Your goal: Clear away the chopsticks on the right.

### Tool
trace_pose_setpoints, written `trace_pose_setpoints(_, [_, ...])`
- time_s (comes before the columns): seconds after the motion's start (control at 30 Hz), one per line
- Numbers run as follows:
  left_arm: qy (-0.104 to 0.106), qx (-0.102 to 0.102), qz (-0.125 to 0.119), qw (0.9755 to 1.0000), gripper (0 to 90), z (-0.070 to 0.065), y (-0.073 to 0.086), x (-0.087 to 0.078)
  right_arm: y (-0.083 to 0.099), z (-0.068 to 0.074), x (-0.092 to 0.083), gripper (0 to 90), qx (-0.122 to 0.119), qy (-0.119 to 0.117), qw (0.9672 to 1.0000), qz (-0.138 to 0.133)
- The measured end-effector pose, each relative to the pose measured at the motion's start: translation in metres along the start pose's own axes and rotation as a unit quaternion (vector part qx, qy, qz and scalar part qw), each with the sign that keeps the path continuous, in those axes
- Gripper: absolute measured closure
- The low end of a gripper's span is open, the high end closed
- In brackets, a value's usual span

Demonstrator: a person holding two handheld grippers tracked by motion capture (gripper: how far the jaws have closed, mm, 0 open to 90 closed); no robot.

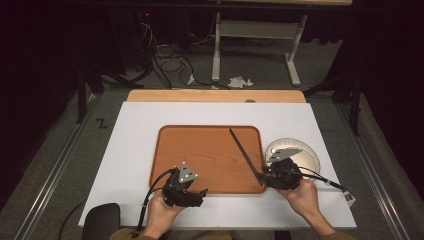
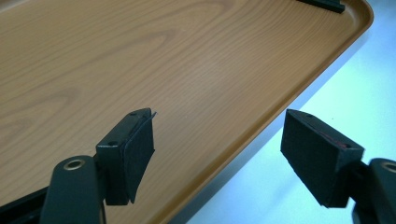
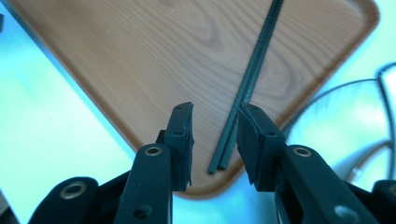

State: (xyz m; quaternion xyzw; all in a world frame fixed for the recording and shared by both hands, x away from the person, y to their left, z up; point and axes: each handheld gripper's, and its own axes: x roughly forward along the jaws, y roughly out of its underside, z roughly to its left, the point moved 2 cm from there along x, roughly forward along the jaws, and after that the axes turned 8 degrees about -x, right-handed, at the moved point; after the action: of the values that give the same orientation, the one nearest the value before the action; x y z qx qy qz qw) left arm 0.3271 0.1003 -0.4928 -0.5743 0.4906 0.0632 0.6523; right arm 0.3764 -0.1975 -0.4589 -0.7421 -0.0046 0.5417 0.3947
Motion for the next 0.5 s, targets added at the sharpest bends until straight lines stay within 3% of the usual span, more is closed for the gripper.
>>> trace_pose_setpoints(0.27, [0.002,-0.001,0.0,1.0,25.8,0.0,0.0,0.0,0.02,0.002,-0.013,63.0,0.006,0.003,0.9996,-0.026])
trace_pose_setpoints(0.5, [0.002,0.0,0.001,1.0,25.8,-0.001,0.0,0.001,0.032,0.01,-0.012,61.1,0.002,0.0,0.9999,-0.015])
